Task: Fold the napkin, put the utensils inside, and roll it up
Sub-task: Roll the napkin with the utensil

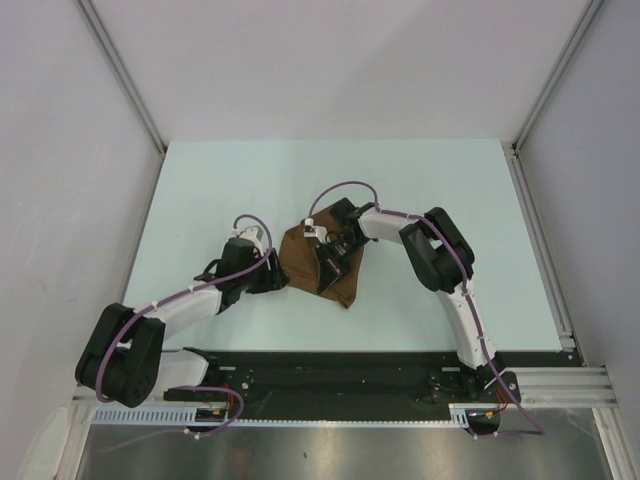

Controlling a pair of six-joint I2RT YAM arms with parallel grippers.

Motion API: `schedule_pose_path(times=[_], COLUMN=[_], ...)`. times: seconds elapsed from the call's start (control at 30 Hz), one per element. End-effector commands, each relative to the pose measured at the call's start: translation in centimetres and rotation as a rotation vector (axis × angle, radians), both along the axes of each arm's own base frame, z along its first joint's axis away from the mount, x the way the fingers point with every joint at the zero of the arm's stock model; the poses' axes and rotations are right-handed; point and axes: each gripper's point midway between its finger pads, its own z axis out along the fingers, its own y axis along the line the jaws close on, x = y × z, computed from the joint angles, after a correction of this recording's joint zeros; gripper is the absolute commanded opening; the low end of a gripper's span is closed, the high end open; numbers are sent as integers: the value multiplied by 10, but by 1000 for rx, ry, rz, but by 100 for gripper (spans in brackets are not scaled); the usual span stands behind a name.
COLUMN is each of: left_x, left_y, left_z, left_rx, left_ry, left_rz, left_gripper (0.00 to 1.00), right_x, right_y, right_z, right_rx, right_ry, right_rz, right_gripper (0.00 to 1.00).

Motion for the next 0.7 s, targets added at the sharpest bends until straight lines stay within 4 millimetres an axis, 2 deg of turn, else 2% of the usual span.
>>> schedule_pose_path(times=[0.0,0.17,0.33,0.53,0.67], left_x=[28,31,29,30,35], left_y=[-3,-11,-11,1,0], left_z=[17,25,36,18,15], left_rx=[-10,-50,-127,-112,-118], left_ry=[-102,-152,-208,-154,-158], left_rz=[-14,-72,-92,-54,-58], left_gripper=[65,59,69,71,69], right_x=[-1,0,1,-1,-1], right_y=[-11,-12,-14,-14,-14], right_z=[-20,-21,-22,-23,-23], right_rx=[-68,-70,-72,-75,-75], right_ry=[20,31,42,48,48], right_rz=[-3,-9,-16,-15,-14], right_gripper=[0,0,0,0,0])
